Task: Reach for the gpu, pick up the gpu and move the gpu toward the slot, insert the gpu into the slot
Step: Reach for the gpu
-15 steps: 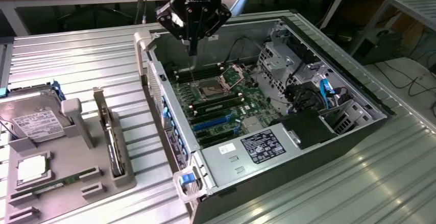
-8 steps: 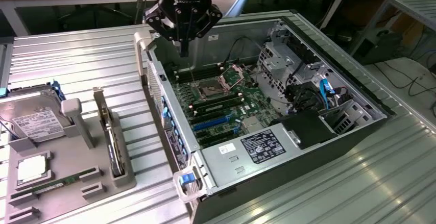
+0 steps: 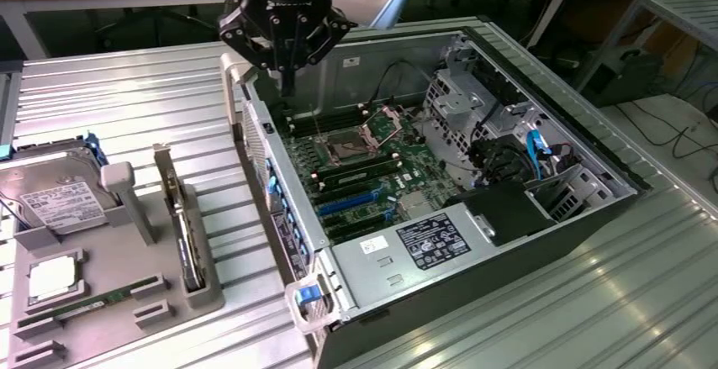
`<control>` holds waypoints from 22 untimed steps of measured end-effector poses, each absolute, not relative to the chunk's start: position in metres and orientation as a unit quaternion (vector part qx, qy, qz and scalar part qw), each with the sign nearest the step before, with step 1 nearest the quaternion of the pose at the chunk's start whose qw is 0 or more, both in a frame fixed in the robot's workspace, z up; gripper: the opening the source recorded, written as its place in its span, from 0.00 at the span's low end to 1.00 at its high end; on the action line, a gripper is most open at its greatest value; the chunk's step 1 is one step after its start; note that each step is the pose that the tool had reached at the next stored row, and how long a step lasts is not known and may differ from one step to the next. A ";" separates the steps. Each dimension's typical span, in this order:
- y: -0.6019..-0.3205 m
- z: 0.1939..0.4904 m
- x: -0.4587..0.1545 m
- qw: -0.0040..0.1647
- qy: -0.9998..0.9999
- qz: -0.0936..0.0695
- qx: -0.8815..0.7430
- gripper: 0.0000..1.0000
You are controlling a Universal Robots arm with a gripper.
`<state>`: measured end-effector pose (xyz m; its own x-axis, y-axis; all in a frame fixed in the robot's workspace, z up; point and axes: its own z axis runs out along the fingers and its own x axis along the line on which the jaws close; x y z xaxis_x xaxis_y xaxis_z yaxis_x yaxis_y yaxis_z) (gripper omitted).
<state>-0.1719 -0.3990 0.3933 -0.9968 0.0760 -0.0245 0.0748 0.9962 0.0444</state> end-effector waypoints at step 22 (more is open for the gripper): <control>-0.399 0.393 -0.221 0.013 0.999 0.022 0.038 0.11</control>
<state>-0.2212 -0.3989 0.3933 -0.9968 0.0759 -0.0245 0.0748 0.9962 0.0444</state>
